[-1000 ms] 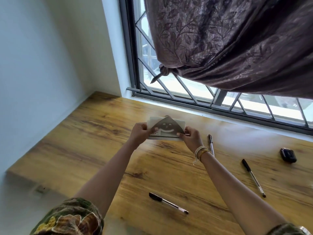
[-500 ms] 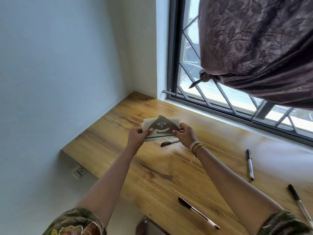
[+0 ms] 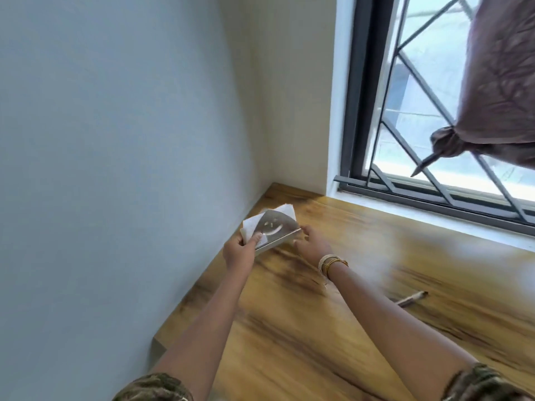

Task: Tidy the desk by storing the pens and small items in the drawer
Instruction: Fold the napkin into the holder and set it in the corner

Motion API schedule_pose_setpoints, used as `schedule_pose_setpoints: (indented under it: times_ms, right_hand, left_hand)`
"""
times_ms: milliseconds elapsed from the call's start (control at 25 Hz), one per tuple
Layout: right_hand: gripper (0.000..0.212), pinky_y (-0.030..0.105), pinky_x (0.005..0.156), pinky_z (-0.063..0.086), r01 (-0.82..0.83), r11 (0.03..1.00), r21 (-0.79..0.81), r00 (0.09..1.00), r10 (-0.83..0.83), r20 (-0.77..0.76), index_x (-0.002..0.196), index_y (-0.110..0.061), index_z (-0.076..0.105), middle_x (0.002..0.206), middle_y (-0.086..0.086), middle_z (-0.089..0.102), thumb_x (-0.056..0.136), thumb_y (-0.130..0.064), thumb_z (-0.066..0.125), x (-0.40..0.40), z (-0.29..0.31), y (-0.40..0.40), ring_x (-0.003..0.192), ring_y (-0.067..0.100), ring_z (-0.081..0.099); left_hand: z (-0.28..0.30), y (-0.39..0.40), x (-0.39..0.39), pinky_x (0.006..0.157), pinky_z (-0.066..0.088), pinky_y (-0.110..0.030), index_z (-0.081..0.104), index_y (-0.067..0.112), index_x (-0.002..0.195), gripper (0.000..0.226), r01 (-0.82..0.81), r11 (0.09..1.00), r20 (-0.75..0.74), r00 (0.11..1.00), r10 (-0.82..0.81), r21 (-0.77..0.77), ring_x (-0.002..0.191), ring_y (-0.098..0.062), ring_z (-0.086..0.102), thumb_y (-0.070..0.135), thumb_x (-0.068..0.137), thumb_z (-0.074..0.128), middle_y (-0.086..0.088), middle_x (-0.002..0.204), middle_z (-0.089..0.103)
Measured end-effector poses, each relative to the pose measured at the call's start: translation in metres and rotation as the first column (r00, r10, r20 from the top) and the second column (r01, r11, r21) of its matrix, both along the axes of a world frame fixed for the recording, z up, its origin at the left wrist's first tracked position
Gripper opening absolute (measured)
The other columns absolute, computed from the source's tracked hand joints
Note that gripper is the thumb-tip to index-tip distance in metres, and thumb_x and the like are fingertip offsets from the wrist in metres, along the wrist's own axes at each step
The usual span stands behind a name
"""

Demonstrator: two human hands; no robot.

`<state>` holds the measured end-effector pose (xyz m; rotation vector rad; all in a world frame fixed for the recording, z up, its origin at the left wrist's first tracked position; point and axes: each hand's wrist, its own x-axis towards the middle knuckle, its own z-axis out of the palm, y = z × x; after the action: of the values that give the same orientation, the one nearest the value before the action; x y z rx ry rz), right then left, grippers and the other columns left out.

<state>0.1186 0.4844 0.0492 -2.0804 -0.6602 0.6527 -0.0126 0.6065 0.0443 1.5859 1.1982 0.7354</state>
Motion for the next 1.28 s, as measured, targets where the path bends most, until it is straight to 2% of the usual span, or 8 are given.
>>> schedule_pose_setpoints:
  times_ms: [240, 400, 640, 800, 920, 1080, 1160, 1280]
  right_hand:
    - [0.061, 0.033, 0.103, 0.041, -0.096, 0.978, -0.184, 0.991, 0.111, 0.071, 0.143, -0.015, 0.038, 0.139, 0.009, 0.051, 0.087, -0.023, 0.06, 0.018, -0.019, 0.029, 0.126, 0.027, 0.05]
    - [0.056, 0.036, 0.102, 0.044, -0.226, 0.918, -0.325, 0.892, 0.329, 0.311, 0.138, -0.012, 0.04, 0.143, 0.005, 0.044, 0.084, -0.018, 0.055, 0.014, -0.031, 0.025, 0.125, 0.027, 0.049]
    - [0.054, 0.038, 0.102, 0.045, -0.232, 0.917, -0.326, 0.855, 0.351, 0.381, 0.136, -0.013, 0.043, 0.145, 0.002, 0.042, 0.083, -0.022, 0.053, 0.012, -0.036, 0.02, 0.127, 0.025, 0.048]
    - [0.053, 0.034, 0.103, 0.044, -0.228, 0.922, -0.312, 0.841, 0.348, 0.413, 0.137, -0.013, 0.045, 0.147, 0.001, 0.041, 0.085, -0.023, 0.052, 0.01, -0.036, 0.014, 0.129, 0.023, 0.047]
    - [0.052, 0.031, 0.104, 0.041, -0.211, 0.924, -0.319, 0.833, 0.34, 0.436, 0.139, -0.013, 0.043, 0.151, 0.001, 0.036, 0.088, -0.025, 0.05, 0.003, -0.037, 0.005, 0.133, 0.02, 0.043]
    - [0.054, 0.034, 0.105, 0.042, -0.192, 0.906, -0.376, 0.8, 0.366, 0.475, 0.138, -0.012, 0.043, 0.152, 0.003, 0.035, 0.088, -0.031, 0.049, -0.003, -0.037, -0.006, 0.137, 0.021, 0.039]
    - [0.054, 0.036, 0.112, 0.034, -0.166, 0.894, -0.417, 0.759, 0.386, 0.525, 0.136, -0.012, 0.044, 0.151, 0.005, 0.038, 0.088, -0.038, 0.048, -0.007, -0.037, -0.014, 0.14, 0.021, 0.035]
    - [0.052, 0.039, 0.116, 0.025, -0.11, 0.896, -0.431, 0.725, 0.369, 0.581, 0.132, -0.013, 0.047, 0.146, 0.006, 0.044, 0.089, -0.043, 0.044, -0.016, -0.041, -0.028, 0.141, 0.023, 0.032]
  left_hand:
    - [-0.014, 0.033, 0.034, 0.064, 0.052, -0.03, 0.07, 0.016, 0.074, 0.013, -0.122, 0.99, 0.098, 0.987, 0.128, -0.069, 0.065, -0.012, 0.062, 0.023, 0.073, 0.08, 0.004, 0.07, 0.071]
    - [-0.021, 0.04, 0.049, 0.06, 0.05, -0.028, 0.07, 0.016, 0.073, 0.014, -0.193, 0.979, 0.115, 0.973, 0.2, -0.063, 0.063, -0.012, 0.062, 0.026, 0.073, 0.08, 0.003, 0.07, 0.071]
    - [-0.029, 0.041, 0.059, 0.057, 0.046, -0.022, 0.073, 0.012, 0.084, 0.019, -0.253, 0.967, 0.108, 0.961, 0.256, -0.037, 0.068, -0.012, 0.064, 0.026, 0.073, 0.08, 0.005, 0.074, 0.07]
    - [-0.034, 0.038, 0.058, 0.057, 0.048, -0.023, 0.073, 0.011, 0.081, 0.024, -0.251, 0.968, 0.078, 0.965, 0.251, -0.019, 0.063, -0.01, 0.06, 0.029, 0.069, 0.083, 0.004, 0.072, 0.069]
    - [-0.032, 0.034, 0.06, 0.062, 0.053, -0.026, 0.073, 0.012, 0.086, 0.024, -0.243, 0.97, 0.082, 0.967, 0.241, 0.012, 0.067, -0.012, 0.065, 0.025, 0.068, 0.083, 0.004, 0.074, 0.07]
    - [-0.035, 0.031, 0.061, 0.067, 0.058, -0.033, 0.069, 0.015, 0.085, 0.02, -0.206, 0.978, 0.085, 0.976, 0.202, 0.034, 0.072, -0.016, 0.067, 0.02, 0.069, 0.08, 0.003, 0.078, 0.07]
    - [-0.036, 0.028, 0.059, 0.074, 0.058, -0.034, 0.067, 0.016, 0.095, 0.03, -0.197, 0.98, 0.073, 0.978, 0.195, 0.022, 0.078, -0.015, 0.066, 0.019, 0.068, 0.08, 0.002, 0.088, 0.069]
    - [-0.037, 0.013, 0.052, 0.088, 0.053, -0.033, 0.057, 0.016, 0.121, 0.06, -0.206, 0.978, 0.073, 0.976, 0.207, -0.018, 0.096, -0.017, 0.064, 0.016, 0.067, 0.082, 0.0, 0.112, 0.066]
